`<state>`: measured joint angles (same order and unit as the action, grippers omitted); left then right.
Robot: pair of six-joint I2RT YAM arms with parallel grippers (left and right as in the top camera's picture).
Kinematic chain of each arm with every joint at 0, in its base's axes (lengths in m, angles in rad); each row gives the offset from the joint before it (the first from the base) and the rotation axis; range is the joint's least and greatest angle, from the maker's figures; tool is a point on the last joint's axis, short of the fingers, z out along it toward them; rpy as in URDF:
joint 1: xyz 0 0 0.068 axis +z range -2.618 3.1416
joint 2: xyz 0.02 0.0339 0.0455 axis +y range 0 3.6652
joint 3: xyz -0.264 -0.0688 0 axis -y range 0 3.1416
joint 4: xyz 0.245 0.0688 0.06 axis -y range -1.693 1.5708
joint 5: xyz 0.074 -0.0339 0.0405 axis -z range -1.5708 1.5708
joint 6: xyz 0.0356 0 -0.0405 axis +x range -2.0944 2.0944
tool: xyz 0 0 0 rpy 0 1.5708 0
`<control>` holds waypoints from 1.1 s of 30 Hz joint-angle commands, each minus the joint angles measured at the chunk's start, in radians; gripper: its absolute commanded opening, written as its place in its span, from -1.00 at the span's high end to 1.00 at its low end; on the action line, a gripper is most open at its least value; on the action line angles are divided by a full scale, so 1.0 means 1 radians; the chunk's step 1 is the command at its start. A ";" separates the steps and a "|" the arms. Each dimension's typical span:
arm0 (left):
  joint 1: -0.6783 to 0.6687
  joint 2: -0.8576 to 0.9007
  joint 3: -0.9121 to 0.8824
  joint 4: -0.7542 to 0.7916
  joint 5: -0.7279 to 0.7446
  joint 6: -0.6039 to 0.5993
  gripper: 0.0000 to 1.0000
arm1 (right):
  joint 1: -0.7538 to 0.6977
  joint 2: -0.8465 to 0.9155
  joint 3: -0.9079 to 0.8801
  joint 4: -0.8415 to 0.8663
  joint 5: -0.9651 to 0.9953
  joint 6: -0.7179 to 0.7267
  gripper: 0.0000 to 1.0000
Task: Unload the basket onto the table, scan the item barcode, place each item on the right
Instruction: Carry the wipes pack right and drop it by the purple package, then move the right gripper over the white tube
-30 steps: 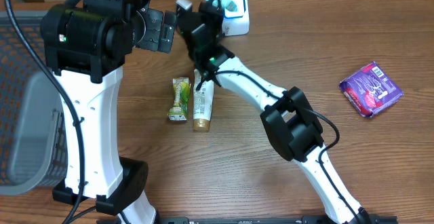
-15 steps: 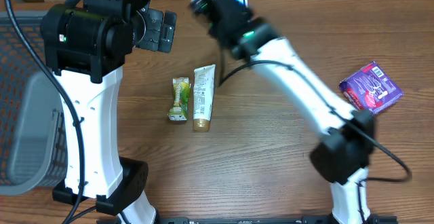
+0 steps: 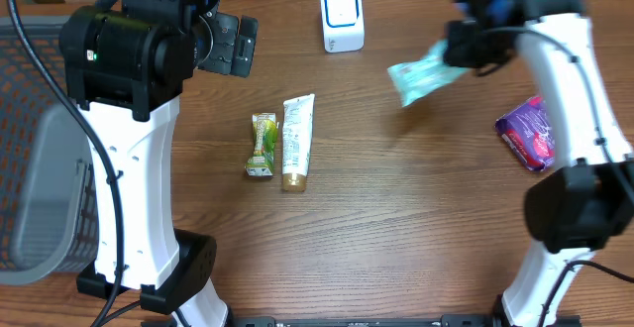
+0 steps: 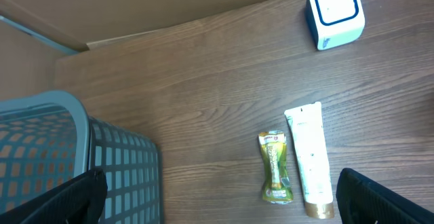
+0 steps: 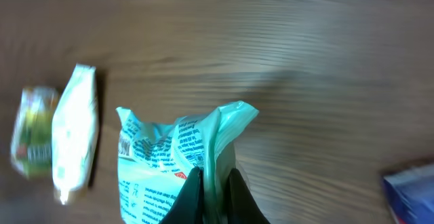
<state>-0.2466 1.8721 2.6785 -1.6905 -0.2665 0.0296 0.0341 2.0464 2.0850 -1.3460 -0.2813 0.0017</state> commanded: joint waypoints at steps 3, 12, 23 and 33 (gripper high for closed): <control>0.005 0.000 0.007 0.001 -0.006 0.004 -0.99 | -0.243 -0.034 -0.190 0.087 -0.061 0.160 0.93; 0.005 0.000 0.007 0.001 -0.006 0.004 -0.99 | -0.477 -0.034 -0.412 0.179 -0.061 0.189 0.93; 0.005 0.000 0.007 0.024 0.001 0.001 -0.99 | -0.514 -0.035 -0.412 0.154 -0.063 0.150 0.26; 0.013 -0.023 0.007 0.001 -0.162 0.000 -0.99 | -0.364 -0.063 -0.361 0.132 -0.203 0.008 0.03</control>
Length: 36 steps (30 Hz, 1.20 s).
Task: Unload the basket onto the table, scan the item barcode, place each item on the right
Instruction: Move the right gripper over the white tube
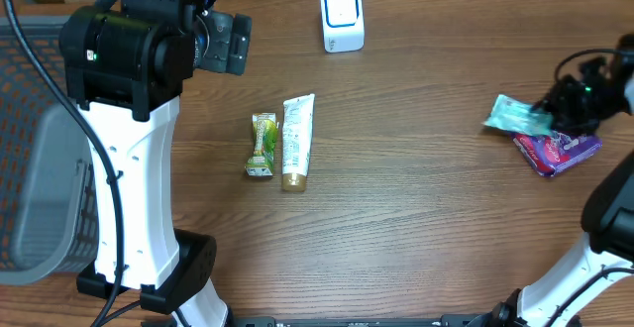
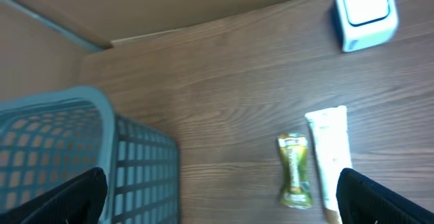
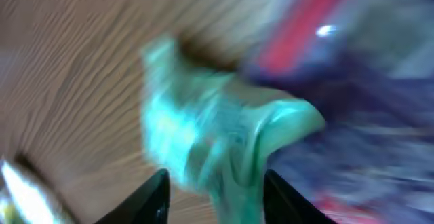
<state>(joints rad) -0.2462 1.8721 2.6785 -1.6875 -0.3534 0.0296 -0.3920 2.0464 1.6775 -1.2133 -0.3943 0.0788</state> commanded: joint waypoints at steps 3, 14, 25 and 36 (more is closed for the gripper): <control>0.030 -0.056 0.007 -0.002 -0.074 -0.023 -0.99 | 0.130 -0.089 0.071 -0.003 -0.085 -0.069 -0.08; 0.251 -0.150 0.007 -0.002 0.101 -0.073 -0.99 | 0.346 -0.100 0.081 0.031 -0.200 -0.002 -1.00; 0.509 -0.092 0.006 -0.002 0.350 -0.077 -0.99 | 0.682 -0.078 0.054 0.284 -0.180 0.134 -0.99; 0.508 -0.022 0.006 -0.002 0.347 -0.078 -0.99 | 0.830 0.112 0.045 0.460 -0.097 0.293 -0.90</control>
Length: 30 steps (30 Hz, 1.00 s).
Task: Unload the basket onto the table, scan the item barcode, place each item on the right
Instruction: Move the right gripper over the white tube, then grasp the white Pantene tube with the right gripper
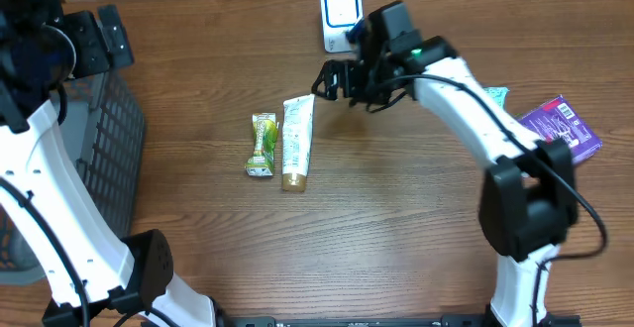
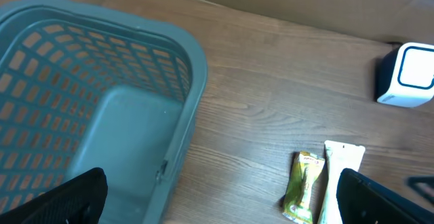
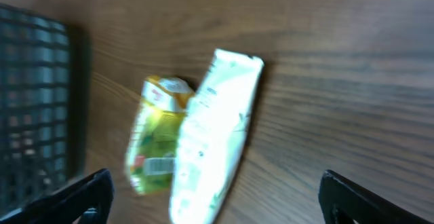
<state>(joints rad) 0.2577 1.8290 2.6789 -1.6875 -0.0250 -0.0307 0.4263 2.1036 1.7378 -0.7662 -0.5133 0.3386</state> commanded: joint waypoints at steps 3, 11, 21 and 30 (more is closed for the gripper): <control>0.004 0.023 0.005 -0.002 0.018 -0.018 -0.99 | 0.013 0.089 -0.016 0.037 0.014 0.033 -0.81; 0.004 0.023 0.005 -0.002 0.018 -0.018 -0.99 | 0.040 0.181 -0.016 0.122 -0.039 0.063 -0.72; 0.004 0.023 0.005 -0.002 0.018 -0.018 -0.99 | 0.080 0.214 -0.016 0.219 -0.048 0.157 -0.53; 0.004 0.023 0.005 -0.002 0.018 -0.018 -0.99 | 0.146 0.214 -0.018 0.201 0.036 0.198 -0.40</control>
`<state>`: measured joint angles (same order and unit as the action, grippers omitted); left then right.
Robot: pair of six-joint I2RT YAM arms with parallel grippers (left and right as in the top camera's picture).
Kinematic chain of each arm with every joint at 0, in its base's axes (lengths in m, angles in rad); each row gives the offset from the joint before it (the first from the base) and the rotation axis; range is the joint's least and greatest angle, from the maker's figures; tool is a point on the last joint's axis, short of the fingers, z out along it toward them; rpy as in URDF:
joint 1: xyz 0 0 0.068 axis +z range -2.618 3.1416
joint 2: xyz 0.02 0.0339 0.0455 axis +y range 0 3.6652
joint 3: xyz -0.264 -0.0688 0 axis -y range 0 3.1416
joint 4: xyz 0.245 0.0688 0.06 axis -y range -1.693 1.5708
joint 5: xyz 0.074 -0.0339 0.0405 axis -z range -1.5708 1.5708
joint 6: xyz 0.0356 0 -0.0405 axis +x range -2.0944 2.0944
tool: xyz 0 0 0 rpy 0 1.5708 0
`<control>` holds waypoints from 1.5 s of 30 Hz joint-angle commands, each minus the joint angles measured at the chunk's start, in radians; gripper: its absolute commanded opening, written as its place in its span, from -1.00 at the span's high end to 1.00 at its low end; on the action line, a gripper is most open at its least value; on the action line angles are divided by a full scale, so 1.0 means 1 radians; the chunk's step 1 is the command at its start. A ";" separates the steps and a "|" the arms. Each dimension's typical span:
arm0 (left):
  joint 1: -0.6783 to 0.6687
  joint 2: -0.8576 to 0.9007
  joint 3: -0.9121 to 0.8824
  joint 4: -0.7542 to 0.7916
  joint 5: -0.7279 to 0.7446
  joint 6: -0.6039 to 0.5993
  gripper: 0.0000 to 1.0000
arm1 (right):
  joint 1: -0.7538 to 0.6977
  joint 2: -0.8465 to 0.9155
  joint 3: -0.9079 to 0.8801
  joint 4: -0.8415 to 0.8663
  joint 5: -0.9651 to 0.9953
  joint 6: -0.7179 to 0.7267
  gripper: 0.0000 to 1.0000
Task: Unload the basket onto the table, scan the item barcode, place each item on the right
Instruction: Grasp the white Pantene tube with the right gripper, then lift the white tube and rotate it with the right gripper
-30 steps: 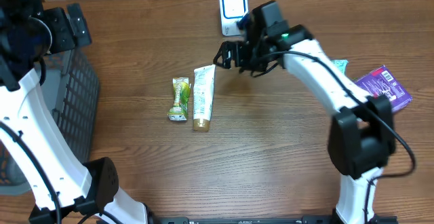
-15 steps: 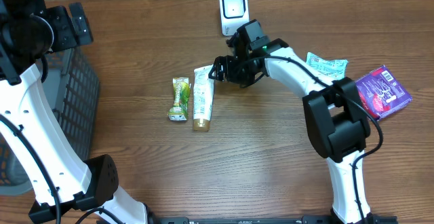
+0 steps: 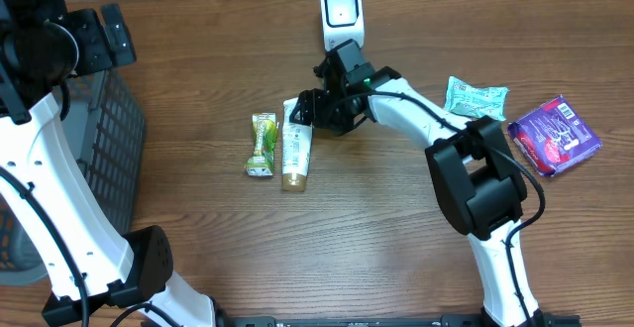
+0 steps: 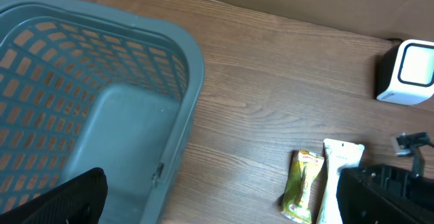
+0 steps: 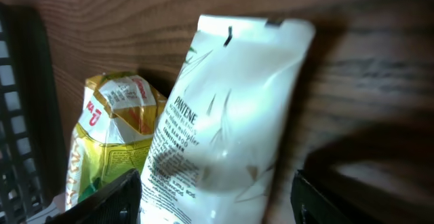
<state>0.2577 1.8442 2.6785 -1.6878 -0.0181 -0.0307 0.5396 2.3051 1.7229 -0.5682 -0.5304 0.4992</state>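
A white shampoo tube lies mid-table beside a yellow-green packet. My right gripper is open low over the tube's flat crimped end. In the right wrist view the tube fills the space between the two dark fingers, with the yellow-green packet to its left. The white and blue scanner stands at the back. My left gripper is open and empty, high at the far left above the basket.
A teal packet and a purple packet lie on the right side. The grey mesh basket stands at the left edge. The left wrist view also shows the scanner and the tube.
My right gripper has come from beside the scanner down and left to the tube's crimped end, still open. The tube now fills its wrist view. The left arm has hardly moved.
My right gripper first held the teal packet up at the right of the scanner. Then it was at the far right by the purple packet, jaws apart. A second ago the teal packet lay there and the gripper was open near the scanner; now it straddles the tube.
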 commanded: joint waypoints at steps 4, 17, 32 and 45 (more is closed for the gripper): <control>0.004 0.007 0.006 -0.002 0.011 -0.018 -0.99 | 0.049 0.016 -0.003 0.015 0.072 0.056 -0.29; 0.004 0.007 0.006 -0.002 0.011 -0.018 -0.99 | 0.048 0.063 -0.002 0.021 0.058 0.104 0.75; 0.004 0.007 0.006 -0.002 0.011 -0.018 -0.99 | -0.160 -0.102 0.002 -0.135 -0.096 -0.100 0.92; 0.004 0.007 0.006 -0.002 0.011 -0.018 -0.99 | -0.197 -0.185 -0.081 -0.184 0.132 0.193 0.93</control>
<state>0.2577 1.8442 2.6785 -1.6878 -0.0181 -0.0307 0.3347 2.1513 1.6890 -0.7769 -0.4683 0.5705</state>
